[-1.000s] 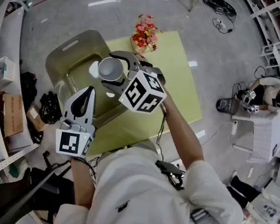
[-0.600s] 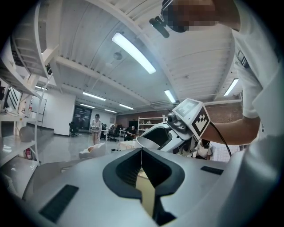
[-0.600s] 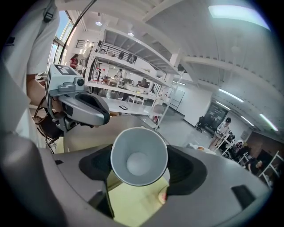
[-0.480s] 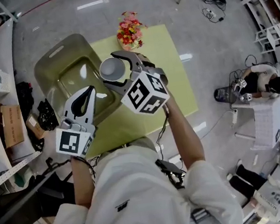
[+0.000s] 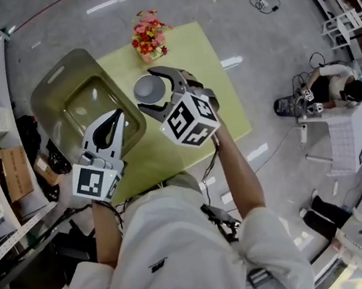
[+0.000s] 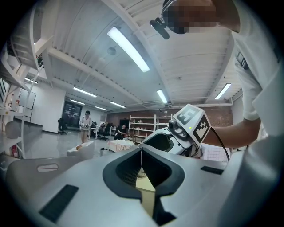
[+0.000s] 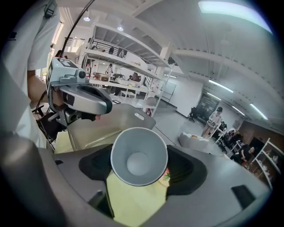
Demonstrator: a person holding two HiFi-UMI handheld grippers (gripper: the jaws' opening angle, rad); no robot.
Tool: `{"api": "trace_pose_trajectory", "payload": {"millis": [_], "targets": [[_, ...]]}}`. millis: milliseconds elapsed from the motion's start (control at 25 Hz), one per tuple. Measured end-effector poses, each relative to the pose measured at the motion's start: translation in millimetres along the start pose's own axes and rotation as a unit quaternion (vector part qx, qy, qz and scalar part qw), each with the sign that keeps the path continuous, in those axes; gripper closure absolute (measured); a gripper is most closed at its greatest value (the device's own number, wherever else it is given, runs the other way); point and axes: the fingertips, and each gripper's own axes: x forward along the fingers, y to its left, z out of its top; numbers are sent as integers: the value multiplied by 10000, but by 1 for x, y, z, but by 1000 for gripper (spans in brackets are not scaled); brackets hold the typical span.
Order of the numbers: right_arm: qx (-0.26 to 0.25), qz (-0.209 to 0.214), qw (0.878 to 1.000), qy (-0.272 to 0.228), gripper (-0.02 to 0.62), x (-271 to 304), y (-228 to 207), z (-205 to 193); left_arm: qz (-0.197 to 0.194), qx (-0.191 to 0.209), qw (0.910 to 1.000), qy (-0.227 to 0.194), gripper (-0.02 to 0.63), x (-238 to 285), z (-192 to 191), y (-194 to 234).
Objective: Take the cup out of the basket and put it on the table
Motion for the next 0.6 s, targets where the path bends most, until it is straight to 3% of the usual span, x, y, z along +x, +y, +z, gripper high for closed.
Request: {"api": "trace_pose_trajectory", "payload": {"millis": [600], "targets": [[555,-383,9965,492,233,-22,-7,-93,-733,-42,9972,153,595,48,-13,-51]]}}
